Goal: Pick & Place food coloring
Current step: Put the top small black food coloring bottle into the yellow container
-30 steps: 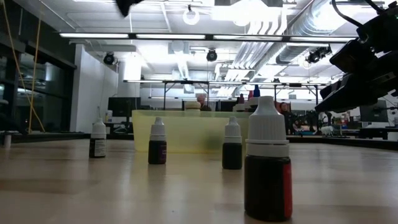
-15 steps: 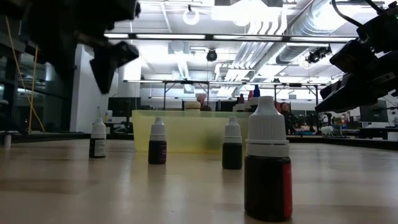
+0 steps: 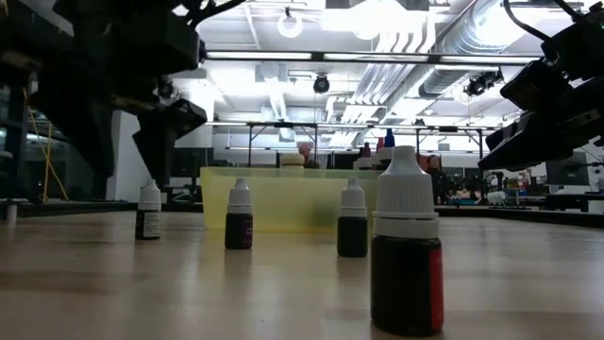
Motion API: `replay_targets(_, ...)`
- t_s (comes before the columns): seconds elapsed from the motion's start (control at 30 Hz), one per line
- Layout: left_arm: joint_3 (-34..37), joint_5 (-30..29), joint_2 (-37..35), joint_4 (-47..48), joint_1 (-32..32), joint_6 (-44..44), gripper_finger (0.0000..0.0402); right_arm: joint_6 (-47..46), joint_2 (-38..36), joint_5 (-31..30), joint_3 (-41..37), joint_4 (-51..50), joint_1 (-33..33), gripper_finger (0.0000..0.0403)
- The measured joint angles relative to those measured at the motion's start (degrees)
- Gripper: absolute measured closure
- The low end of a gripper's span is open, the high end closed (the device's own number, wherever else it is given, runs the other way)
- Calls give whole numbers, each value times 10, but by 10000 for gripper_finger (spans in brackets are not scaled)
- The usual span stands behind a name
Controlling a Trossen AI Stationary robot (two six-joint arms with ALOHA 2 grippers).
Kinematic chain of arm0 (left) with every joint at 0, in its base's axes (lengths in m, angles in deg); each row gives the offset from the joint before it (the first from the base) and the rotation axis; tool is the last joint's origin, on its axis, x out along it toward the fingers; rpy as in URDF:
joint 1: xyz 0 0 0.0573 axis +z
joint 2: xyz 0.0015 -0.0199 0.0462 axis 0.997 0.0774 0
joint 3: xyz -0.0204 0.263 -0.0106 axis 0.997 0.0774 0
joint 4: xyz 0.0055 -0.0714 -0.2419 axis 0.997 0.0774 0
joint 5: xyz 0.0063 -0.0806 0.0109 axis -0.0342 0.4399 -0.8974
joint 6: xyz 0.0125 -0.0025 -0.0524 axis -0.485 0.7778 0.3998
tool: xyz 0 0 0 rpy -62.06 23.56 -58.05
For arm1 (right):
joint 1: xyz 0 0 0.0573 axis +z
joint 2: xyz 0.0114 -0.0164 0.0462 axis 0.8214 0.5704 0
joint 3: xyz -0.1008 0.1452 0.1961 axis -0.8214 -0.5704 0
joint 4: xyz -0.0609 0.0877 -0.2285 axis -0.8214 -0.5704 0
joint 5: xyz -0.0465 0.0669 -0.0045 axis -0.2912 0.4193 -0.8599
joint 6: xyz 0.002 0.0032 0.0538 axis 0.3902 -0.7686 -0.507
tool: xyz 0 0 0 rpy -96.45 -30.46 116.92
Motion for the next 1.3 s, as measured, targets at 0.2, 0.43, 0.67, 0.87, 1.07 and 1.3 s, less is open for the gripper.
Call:
replay_targets(0.2, 32, -2, 0, -68, 0, 11, 154, 0, 0, 0, 0, 0, 0, 402)
replay_targets(0.43, 34, -27, 1, -79, 0, 13, 154, 0, 0, 0, 0, 0, 0, 402)
replay_targets(0.67, 35, -35, 28, -90, 0, 13, 154, 0, 0, 0, 0, 1, 0, 402)
replay_targets(0.87, 34, -32, 29, -93, 0, 23, 156, 0, 0, 0, 0, 0, 0, 402)
replay_targets(1.07, 34, -30, 29, -94, 0, 26, 194, 0, 0, 0, 0, 0, 0, 402)
replay_targets(1.3, 34, -27, 29, -95, 0, 35, 245, 0, 0, 0, 0, 0, 0, 402)
